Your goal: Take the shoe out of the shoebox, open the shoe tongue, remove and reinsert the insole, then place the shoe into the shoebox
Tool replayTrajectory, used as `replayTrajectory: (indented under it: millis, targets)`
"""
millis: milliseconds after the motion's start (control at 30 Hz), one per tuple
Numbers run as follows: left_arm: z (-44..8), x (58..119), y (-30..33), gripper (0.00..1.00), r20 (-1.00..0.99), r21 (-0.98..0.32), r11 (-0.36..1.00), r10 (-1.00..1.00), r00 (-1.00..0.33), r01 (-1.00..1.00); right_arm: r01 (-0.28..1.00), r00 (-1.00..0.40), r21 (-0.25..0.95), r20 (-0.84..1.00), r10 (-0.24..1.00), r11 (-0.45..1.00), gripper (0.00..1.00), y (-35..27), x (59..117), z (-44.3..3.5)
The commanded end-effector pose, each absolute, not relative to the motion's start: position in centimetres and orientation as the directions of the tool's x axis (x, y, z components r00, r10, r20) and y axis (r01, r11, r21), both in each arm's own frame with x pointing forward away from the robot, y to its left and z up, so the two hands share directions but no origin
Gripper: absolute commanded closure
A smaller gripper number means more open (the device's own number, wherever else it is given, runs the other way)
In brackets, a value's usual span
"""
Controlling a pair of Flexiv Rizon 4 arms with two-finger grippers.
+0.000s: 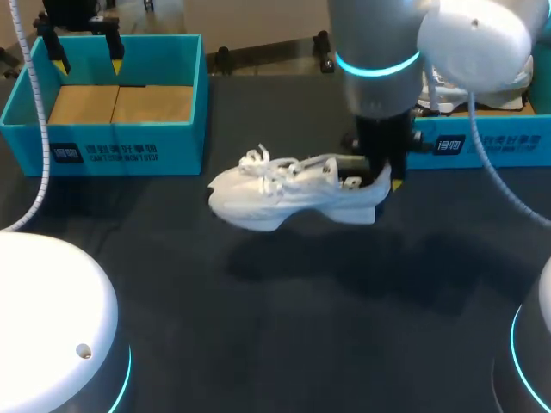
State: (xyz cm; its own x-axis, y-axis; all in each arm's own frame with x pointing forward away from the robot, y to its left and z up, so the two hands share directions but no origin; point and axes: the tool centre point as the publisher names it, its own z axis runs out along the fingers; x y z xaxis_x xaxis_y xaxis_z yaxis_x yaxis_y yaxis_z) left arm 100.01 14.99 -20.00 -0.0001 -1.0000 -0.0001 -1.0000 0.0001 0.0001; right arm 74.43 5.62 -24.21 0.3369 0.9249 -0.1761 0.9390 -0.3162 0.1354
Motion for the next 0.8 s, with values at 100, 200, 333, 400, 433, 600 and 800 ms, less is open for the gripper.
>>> replayTrajectory:
  millis: [100, 200, 333, 400, 433, 600, 800]
  targets:
    - [-20.0, 100.0, 15.0, 0.0, 0.0, 0.0, 0.0, -1.0, 0.0, -1.0, 0.94, 0.332, 0.136, -0.168, 0.928, -0.312, 1.0, 6.4, 72.4, -26.0]
    - [-20.0, 100.0, 15.0, 0.0, 0.0, 0.0, 0.0, -1.0, 0.0, -1.0, 0.95, 0.305, 0.13, -0.177, 0.936, -0.284, 1.0, 6.7, 71.6, -26.9]
    - [-20.0, 100.0, 15.0, 0.0, 0.0, 0.0, 0.0, -1.0, 0.0, -1.0, 0.954, 0.292, 0.126, -0.195, 0.936, -0.272, 1.0, 6.6, 70.7, -28.1]
    - [-20.0, 100.0, 15.0, 0.0, 0.0, 0.0, 0.0, -1.0, 0.0, -1.0, 0.956, 0.284, 0.133, -0.196, 0.938, -0.262, 1.0, 6.5, 70.3, -28.8]
    - [-20.0, 100.0, 15.0, 0.0, 0.0, 0.0, 0.0, -1.0, 0.0, -1.0, 0.954, 0.292, 0.125, -0.188, 0.938, -0.272, 1.0, 6.3, 70.2, -29.1]
    - [-20.0, 100.0, 15.0, 0.0, 0.0, 0.0, 0.0, -1.0, 0.0, -1.0, 0.958, 0.275, 0.138, -0.186, 0.943, -0.252, 1.0, 6.4, 69.9, -30.0]
    - [-20.0, 100.0, 15.0, 0.0, 0.0, 0.0, 0.0, -1.0, 0.0, -1.0, 0.968, 0.234, 0.133, -0.183, 0.955, -0.212, 1.0, 6.3, 69.5, -30.8]
